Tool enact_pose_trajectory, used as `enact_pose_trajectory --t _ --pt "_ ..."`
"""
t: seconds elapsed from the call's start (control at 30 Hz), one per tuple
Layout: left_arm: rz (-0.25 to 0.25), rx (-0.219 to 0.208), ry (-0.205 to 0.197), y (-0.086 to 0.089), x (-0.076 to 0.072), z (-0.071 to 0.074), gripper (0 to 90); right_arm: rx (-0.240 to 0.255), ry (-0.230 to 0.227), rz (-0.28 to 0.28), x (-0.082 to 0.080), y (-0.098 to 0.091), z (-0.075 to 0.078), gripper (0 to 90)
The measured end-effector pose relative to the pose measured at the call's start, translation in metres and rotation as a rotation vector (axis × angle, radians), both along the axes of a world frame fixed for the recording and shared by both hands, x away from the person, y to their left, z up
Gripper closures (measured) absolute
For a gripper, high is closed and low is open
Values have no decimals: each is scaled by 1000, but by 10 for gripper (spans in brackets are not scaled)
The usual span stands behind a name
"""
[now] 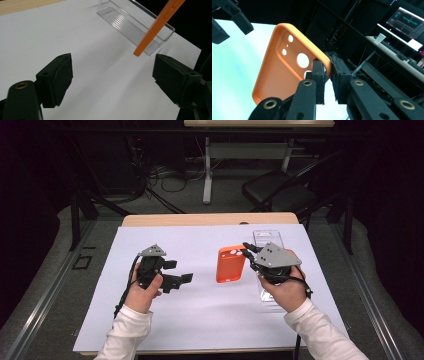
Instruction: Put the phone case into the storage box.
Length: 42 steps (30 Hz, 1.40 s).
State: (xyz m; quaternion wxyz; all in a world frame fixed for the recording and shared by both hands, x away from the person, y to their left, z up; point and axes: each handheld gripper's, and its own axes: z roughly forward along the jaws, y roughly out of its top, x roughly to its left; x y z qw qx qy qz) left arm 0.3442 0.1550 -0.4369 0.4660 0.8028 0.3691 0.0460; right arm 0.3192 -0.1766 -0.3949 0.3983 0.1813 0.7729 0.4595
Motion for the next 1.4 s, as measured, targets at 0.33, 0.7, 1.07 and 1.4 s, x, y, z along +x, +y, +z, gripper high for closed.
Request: enact_pose_trajectory --t 0.33,0.7,1.07,1.4 --pt "12 -22 3 4 -2 1 86 -12 -24 -2 7 -6 8 816" --pt "14 -11 -18 6 -3 1 78 -20 -46 -26 19 -27 19 815" --pt "16 -15 -24 8 -4 3 78 -47 -71 -69 27 -49 24 816" --pt "12 -16 -24 8 -5 4 79 -73 -91 -141 39 -69 29 815"
